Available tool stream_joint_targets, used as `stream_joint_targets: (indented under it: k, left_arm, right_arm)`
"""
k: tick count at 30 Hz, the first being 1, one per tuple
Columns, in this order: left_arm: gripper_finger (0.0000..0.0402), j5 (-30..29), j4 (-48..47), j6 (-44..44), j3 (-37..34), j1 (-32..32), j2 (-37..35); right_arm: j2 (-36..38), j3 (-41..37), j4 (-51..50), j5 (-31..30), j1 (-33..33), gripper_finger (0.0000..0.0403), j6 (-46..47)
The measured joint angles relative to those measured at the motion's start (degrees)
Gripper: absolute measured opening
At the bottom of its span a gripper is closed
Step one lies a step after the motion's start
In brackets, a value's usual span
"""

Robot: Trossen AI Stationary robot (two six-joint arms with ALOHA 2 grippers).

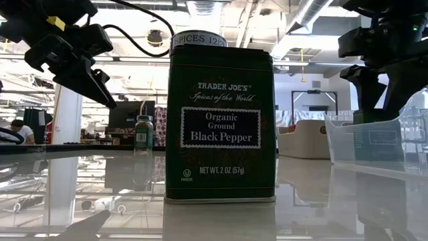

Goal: Sort spices by type
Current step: Put the bottom right black seasoning can into the white transparent bin

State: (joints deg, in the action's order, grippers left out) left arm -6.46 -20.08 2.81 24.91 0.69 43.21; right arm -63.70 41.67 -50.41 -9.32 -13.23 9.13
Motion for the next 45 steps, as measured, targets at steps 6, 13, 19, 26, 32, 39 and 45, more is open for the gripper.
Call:
stream_joint_targets:
  k: [6, 13, 19, 26, 32, 39, 45]
  left_arm:
    - [0.0167, 0.0, 0.02, 0.0, 0.0, 0.0, 0.01]
    - [0.0167, 0.0, 0.02, -0.02, 0.0, -0.02, 0.01]
    - [0.0167, -0.02, 0.02, -1.18, 0.0, 0.0, -0.01]
    - [0.0167, -0.02, 0.02, -1.51, 0.0, 0.0, 0.01]
    - [0.0167, -0.02, 0.02, -0.57, 0.0, 0.0, 0.0]
    - [0.0167, -0.01, -0.18, -1.45, 0.0, -0.01, 0.0]
    - [0.0167, 0.0, -0.22, -1.68, 0.0, -0.02, -0.01]
  right_arm:
    - [0.08, 2.2, -0.6, 0.0, 0.0, 0.0271, -0.63]
    - [0.08, 7.79, -2.3, 0.0, -0.48, 0.0272, 5.07]
    - [0.08, 11.62, -3.06, 0.07, -2.48, 0.0272, 15.82]
    - [-0.14, 13.66, -8.66, 0.22, -6.99, 0.0271, 39.13]
    - [-1.32, 14.87, -17.08, 0.46, -15.37, 0.027, 62.22]
    - [-8.76, 21.18, -22.58, 3.33, -25.95, 0.027, 78.23]
    - [-16.22, 28.17, -22.42, 3.61, -31.36, 0.027, 84.76]
